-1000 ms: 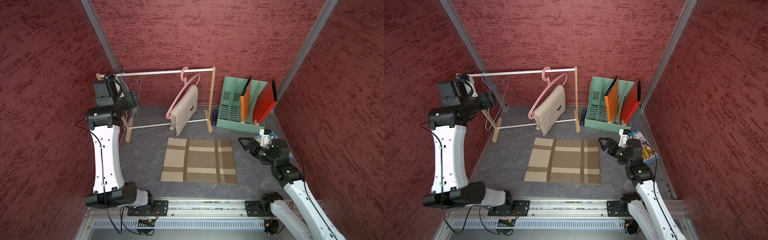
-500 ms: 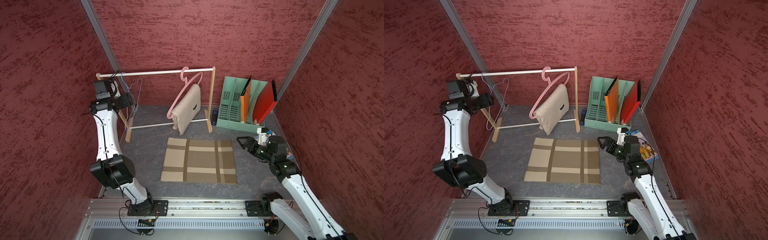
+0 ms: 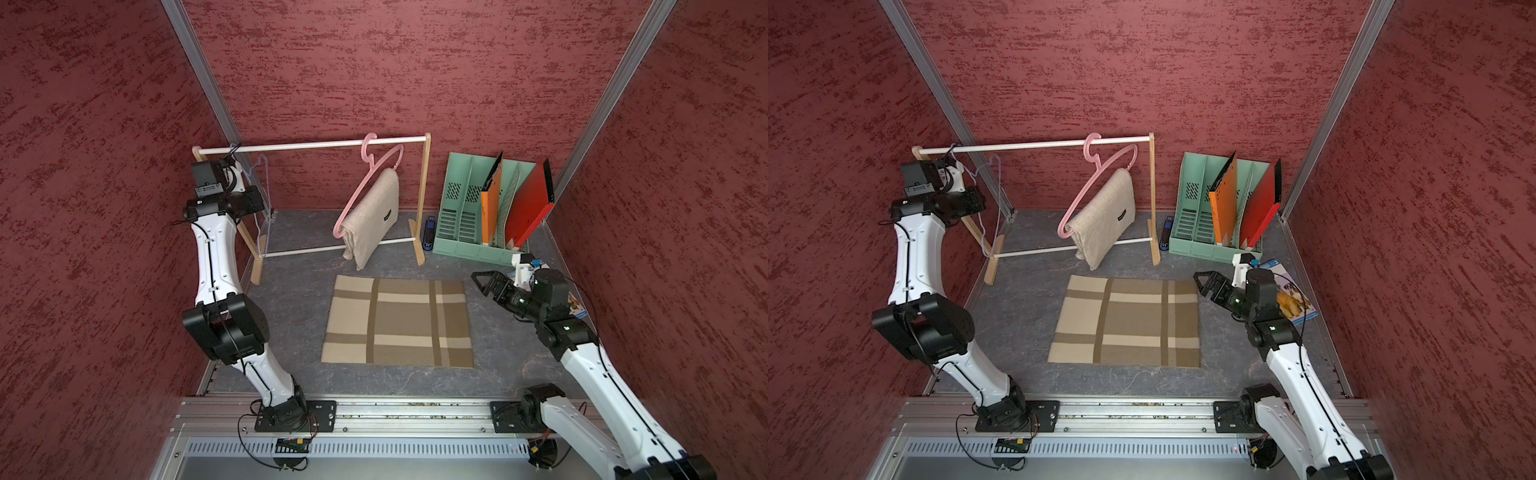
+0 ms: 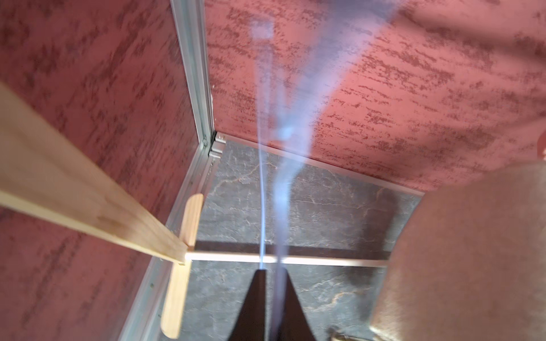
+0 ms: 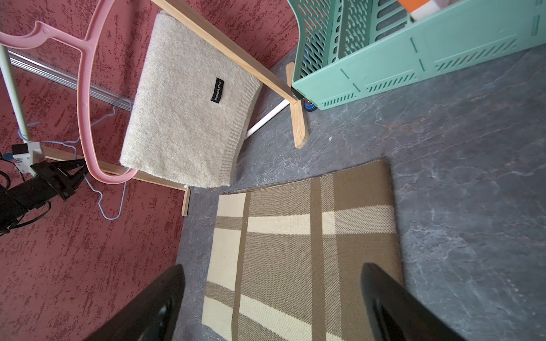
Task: Hang the scarf on the hanger
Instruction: Pick up the hanger from the clothesline.
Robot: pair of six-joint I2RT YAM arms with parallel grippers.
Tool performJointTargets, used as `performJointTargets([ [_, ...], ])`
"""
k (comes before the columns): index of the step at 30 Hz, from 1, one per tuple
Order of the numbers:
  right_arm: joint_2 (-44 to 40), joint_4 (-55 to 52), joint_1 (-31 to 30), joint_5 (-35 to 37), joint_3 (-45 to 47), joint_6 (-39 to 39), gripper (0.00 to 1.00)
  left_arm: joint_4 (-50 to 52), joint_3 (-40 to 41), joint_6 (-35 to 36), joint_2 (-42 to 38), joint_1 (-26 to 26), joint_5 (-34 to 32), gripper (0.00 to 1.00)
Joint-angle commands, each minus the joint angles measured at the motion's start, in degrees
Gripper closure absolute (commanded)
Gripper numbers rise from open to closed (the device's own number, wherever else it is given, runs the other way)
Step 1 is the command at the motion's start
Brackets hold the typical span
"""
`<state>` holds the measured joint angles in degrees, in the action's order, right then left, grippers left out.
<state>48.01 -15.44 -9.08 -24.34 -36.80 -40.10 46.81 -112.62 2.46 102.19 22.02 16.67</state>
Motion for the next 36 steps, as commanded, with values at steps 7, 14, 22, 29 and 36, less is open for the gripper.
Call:
performJointTargets([
  [7,-0.3,3.3,0.6,-1.0,0.8,-1.0,0.02,-3.5,3.3,0.4,-6.3,0.1,3.6,1.0],
  [14,-1.1,3.5,0.6,-1.4,1.3,-1.1,0.02,-6.0,8.6,-0.2,-13.8,-0.4,5.0,1.0],
  [22,-0.4,-0.6,0.6,0.1,0.5,1.9,0.02,-7.2,24.7,-7.3,-24.3,-0.9,2.7,1.0],
  [29,0.5,-4.7,0.7,0.4,0.7,4.5,0.02,-7.2,39.8,-12.7,-40.0,-6.4,1.2,1.0],
  [36,2.4,-4.4,0.6,-2.0,4.1,4.1,0.02,0.5,45.5,-18.6,-57.0,-17.6,-3.2,1.0],
])
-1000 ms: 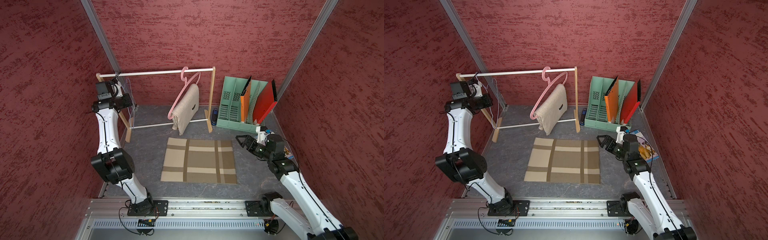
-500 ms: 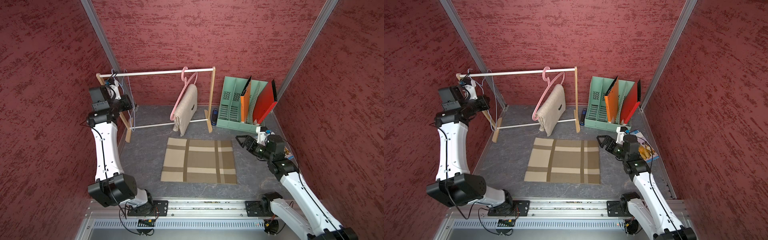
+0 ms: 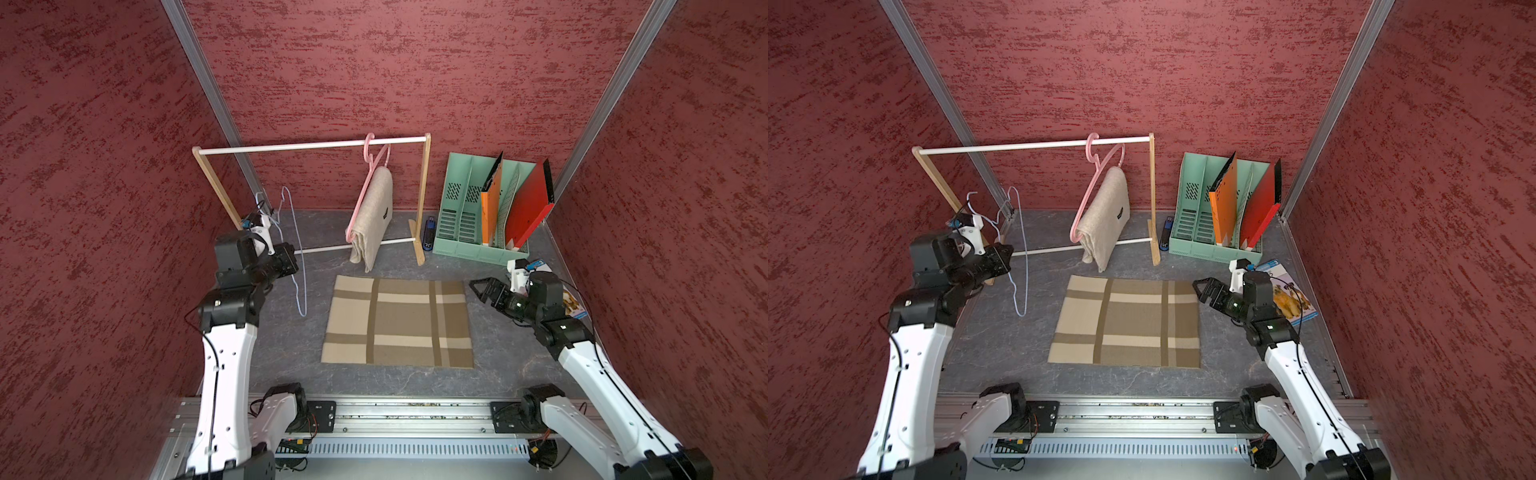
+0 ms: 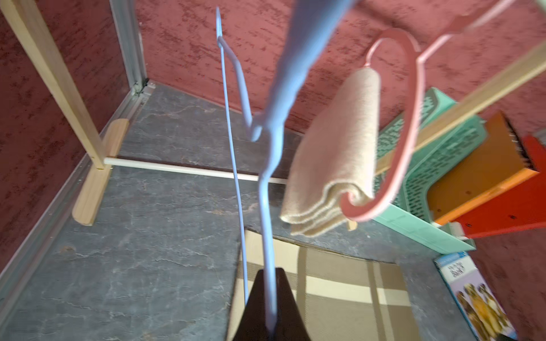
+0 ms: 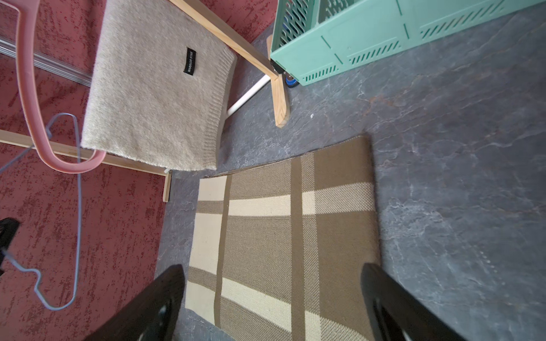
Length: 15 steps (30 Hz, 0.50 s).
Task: Hang the scarf on the hanger
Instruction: Pick up the hanger from the clothesline.
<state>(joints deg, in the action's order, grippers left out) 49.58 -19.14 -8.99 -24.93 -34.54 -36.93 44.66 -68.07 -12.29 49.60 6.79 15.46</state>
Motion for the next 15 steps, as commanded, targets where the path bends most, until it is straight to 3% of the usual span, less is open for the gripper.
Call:
performJointTargets([
  [1,1.2,-0.6,0.5,-1.8,2.5,1.0,0.02,3.6,1.3,-4.9,-6.2,-3.7,-1.3,1.0],
  [9,3.0,0.0,0.3,-1.5,5.6,1.1,0.02,0.4,3.4,-14.9,-14.7,-14.4,6.9,1.0],
  [12,3.0,0.0,0.2,0.2,6.5,0.7,0.02,-2.4,4.0,-17.0,-14.1,-20.5,5.0,1.0],
  [15,3.9,0.0,0.2,0.7,7.1,0.6,0.02,-4.2,4.2,-17.2,-12.1,-29.3,-1.1,1.0],
])
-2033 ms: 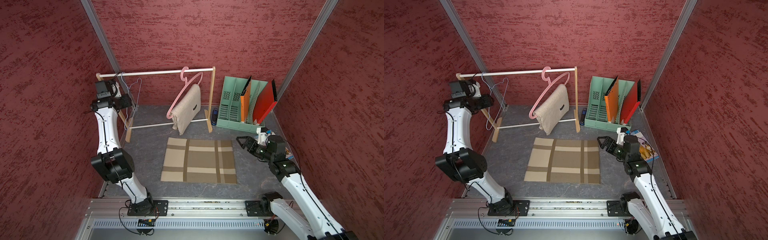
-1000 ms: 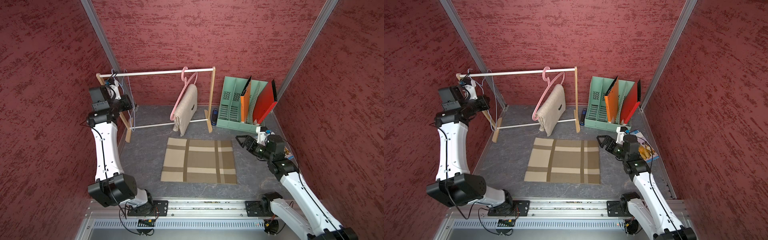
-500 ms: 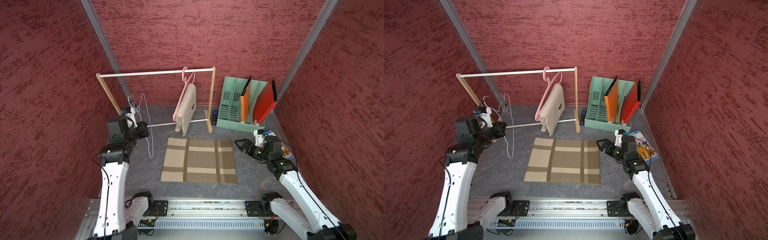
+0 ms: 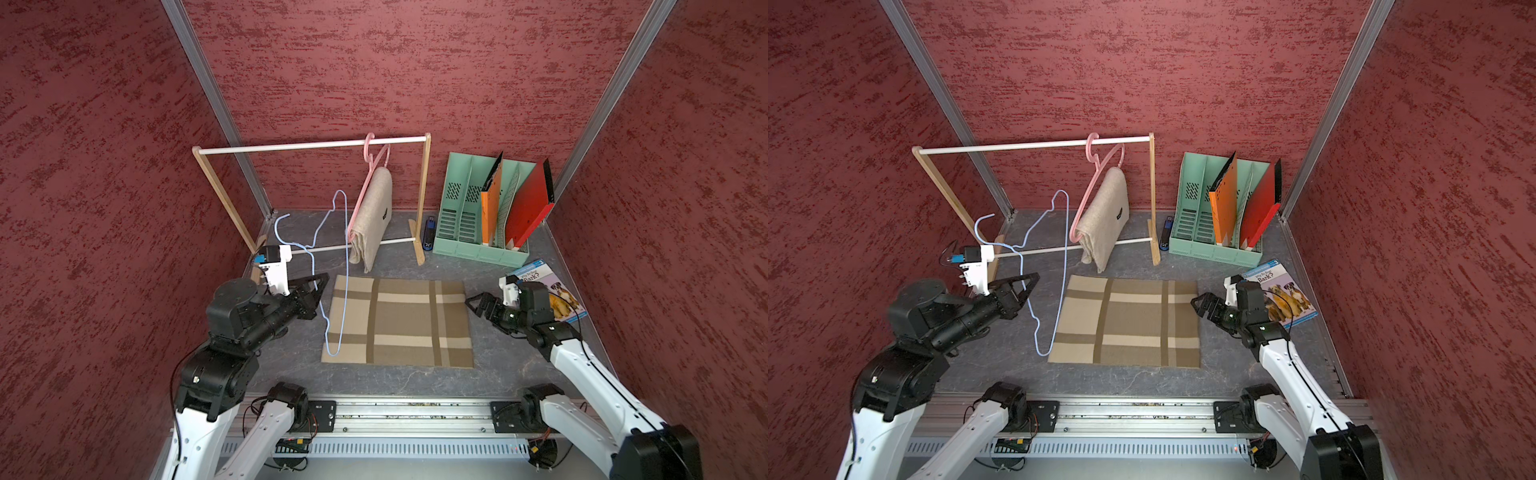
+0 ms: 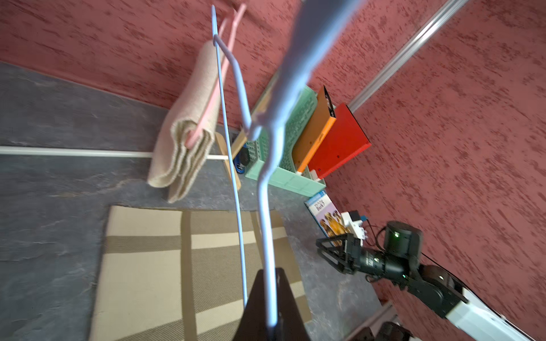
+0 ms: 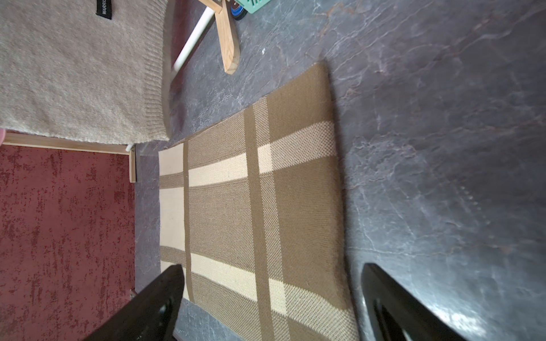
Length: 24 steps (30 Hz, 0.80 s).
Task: Hang the scarf on the hanger
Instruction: Pick up the hanger from the clothesline, then hang the scarf on the hanger.
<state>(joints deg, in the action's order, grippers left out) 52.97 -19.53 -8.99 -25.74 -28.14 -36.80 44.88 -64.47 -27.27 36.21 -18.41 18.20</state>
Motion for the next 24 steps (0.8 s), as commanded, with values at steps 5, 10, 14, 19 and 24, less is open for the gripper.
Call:
performJointTargets([
  [5,3.2,0.6,0.2,1.4,1.5,1.0,0.03,-8.2,0.9,-1.0,7.3,-23.3,-20.1,1.0],
  [10,5.7,1.9,0.1,0.7,2.1,0.9,0.09,-11.4,-0.5,0.4,15.2,-37.2,-35.8,1.0],
  [14,7.1,2.6,-0.1,0.6,2.5,0.4,0.13,-12.7,0.3,-0.5,21.6,-42.8,-45.3,1.0],
  [19,8.2,4.2,-0.7,0.3,3.3,-0.6,0.14,-15.9,5.3,-5.4,26.7,-44.0,-51.2,1.0],
  [24,9.7,4.4,-1.2,0.0,4.0,-1.0,0.18,-17.6,10.3,-11.4,30.0,-43.8,-50.1,1.0],
])
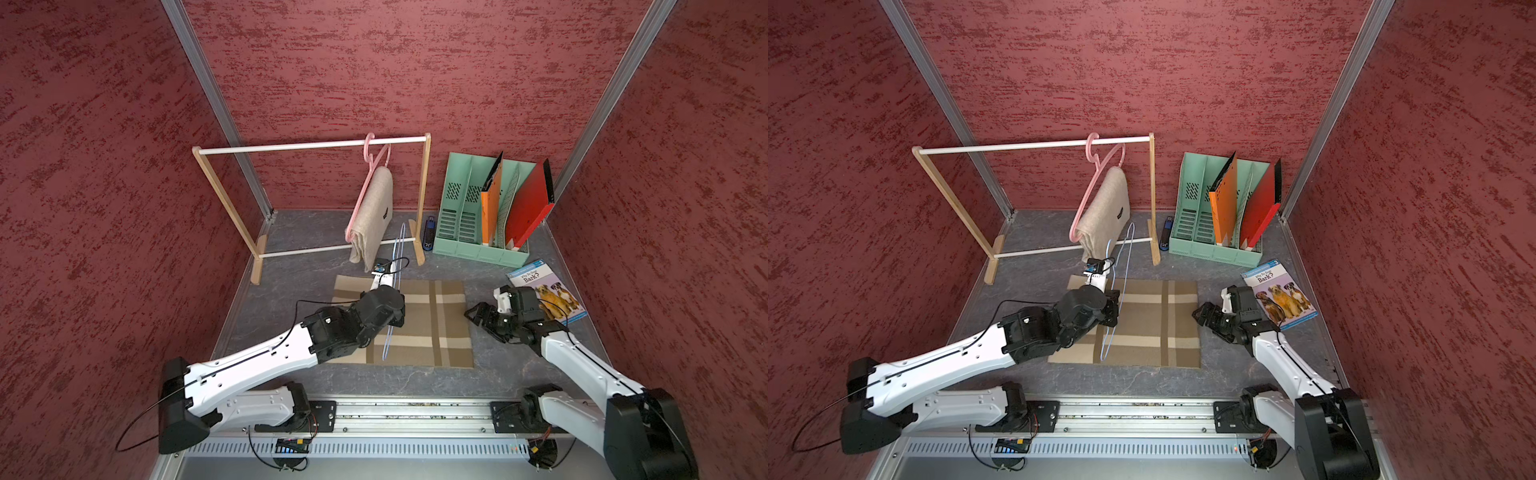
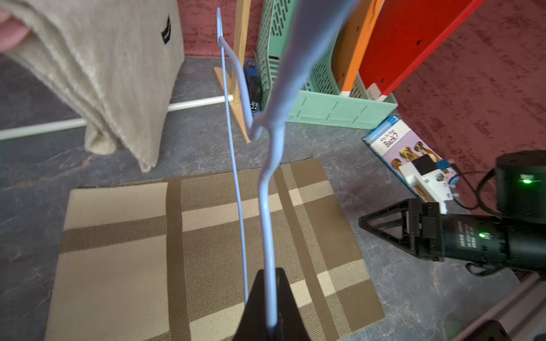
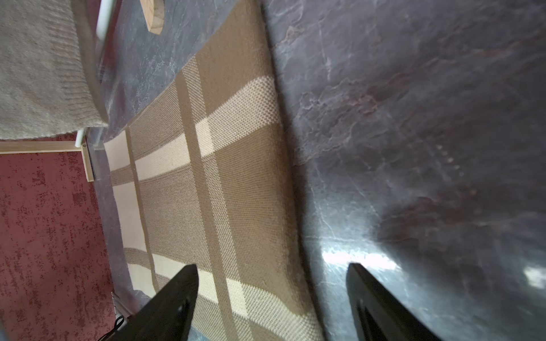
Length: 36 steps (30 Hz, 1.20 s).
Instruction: Hang the scarf on the hanger
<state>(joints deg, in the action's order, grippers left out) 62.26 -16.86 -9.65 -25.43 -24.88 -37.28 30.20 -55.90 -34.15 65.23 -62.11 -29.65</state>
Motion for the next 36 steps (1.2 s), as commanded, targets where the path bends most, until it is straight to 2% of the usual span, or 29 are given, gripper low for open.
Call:
performJointTargets([
  [1,0.6,1.9,-0.6,-0.3,0.9,-0.5,0.19,-3.5,2.9,-5.5,1.4,-0.1,-1.6,1.0],
  [5,1.8,3.5,-0.8,-0.5,1.9,-0.9,0.24,-7.9,6.2,-7.7,4.4,0.3,1.8,1.0],
  [10,4.5,5.2,-1.0,-1.5,1.7,-1.3,0.34,-8.8,6.1,-10.3,9.6,0.5,2.4,1.0],
  [21,8.2,7.1,-1.7,-1.0,1.8,-1.4,0.34,-9.6,6.2,-14.6,14.2,-0.3,2.3,1.0],
  [36,13.4,7.9,-3.0,-1.0,0.8,-1.2,0.34,-5.0,8.5,-19.8,14.2,-2.6,1.9,1.0],
])
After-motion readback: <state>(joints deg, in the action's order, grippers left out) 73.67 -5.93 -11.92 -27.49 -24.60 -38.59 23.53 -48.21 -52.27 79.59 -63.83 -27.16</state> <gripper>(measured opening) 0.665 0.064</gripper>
